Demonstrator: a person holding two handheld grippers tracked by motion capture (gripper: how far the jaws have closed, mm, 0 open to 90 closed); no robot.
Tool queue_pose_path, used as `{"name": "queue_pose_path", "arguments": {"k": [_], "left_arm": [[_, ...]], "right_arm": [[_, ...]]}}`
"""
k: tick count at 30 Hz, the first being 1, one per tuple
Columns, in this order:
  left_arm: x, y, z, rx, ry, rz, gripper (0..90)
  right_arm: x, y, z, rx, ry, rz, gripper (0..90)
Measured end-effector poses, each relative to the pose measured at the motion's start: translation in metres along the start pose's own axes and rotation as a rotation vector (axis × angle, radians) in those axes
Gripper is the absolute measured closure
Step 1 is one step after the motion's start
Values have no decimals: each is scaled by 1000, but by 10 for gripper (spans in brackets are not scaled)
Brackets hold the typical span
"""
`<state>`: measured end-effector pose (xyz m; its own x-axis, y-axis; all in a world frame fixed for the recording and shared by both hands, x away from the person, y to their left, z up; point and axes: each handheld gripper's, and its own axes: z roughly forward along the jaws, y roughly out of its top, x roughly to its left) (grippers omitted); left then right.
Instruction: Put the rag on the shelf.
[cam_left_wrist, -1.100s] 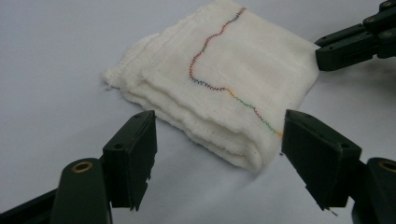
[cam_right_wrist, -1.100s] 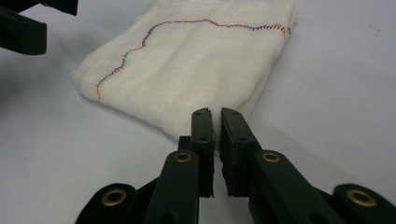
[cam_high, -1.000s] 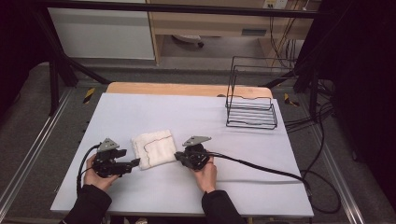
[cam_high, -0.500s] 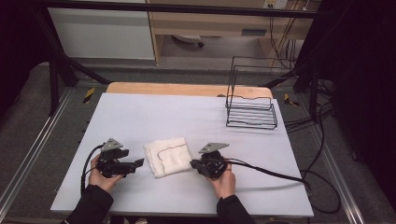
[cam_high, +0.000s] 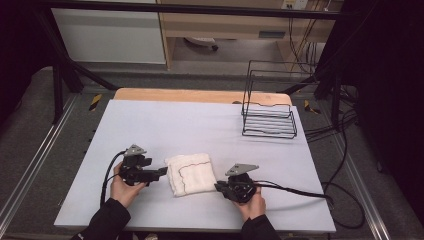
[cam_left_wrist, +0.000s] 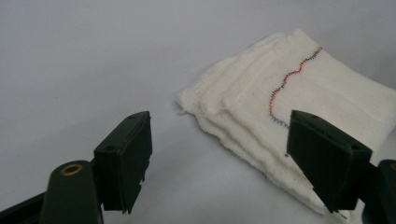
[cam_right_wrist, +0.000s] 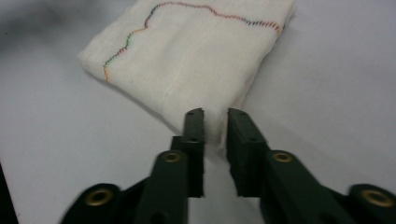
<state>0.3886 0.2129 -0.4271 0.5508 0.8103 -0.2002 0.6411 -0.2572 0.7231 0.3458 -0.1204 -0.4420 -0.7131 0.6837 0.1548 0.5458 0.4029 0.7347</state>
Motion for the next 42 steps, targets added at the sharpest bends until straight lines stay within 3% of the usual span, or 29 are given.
{"name": "queue_pose_path", "arguments": {"k": [3, 4, 7, 10, 15, 18, 23, 24, 29, 33, 38, 40, 42], "left_arm": [[-5, 4, 10, 18, 10, -8, 305], [-5, 5, 12, 22, 13, -14, 305], [-5, 8, 21, 41, 44, -18, 348], [-2, 8, 29, 55, 50, -31, 420], [-2, 8, 34, 39, 31, -41, 471], [-6, 8, 41, 51, 52, -30, 476], [-8, 9, 42, 48, 51, -49, 513], [-8, 9, 42, 54, 30, -55, 572], [-9, 9, 44, 54, 14, -84, 714], [-13, 9, 45, 47, 29, -58, 787], [-15, 8, 46, 40, 37, 25, 798], [-15, 8, 46, 36, 29, 27, 797], [-14, 8, 47, 32, 21, 24, 796]], "right_arm": [[-9, 3, -10, -52, -2, -7, 595], [-9, 3, -10, -52, -2, -7, 595], [-19, 4, -19, -87, -10, 27, 472], [-32, 2, -30, -120, -23, 38, 368], [-41, 0, -35, -138, -55, 39, 244], [-42, 0, -34, -133, -63, 36, 191], [-42, 1, -32, -134, -65, 31, 122], [-43, 1, -32, -126, -68, 29, 111], [-44, 2, -32, -130, -69, 25, 95], [-45, 4, -31, -135, -48, 36, 89], [-50, 10, -25, -151, -24, 67, 78], [-52, 14, -21, -140, -25, 86, 68], [-53, 20, -14, -123, -37, 69, 69]]}}
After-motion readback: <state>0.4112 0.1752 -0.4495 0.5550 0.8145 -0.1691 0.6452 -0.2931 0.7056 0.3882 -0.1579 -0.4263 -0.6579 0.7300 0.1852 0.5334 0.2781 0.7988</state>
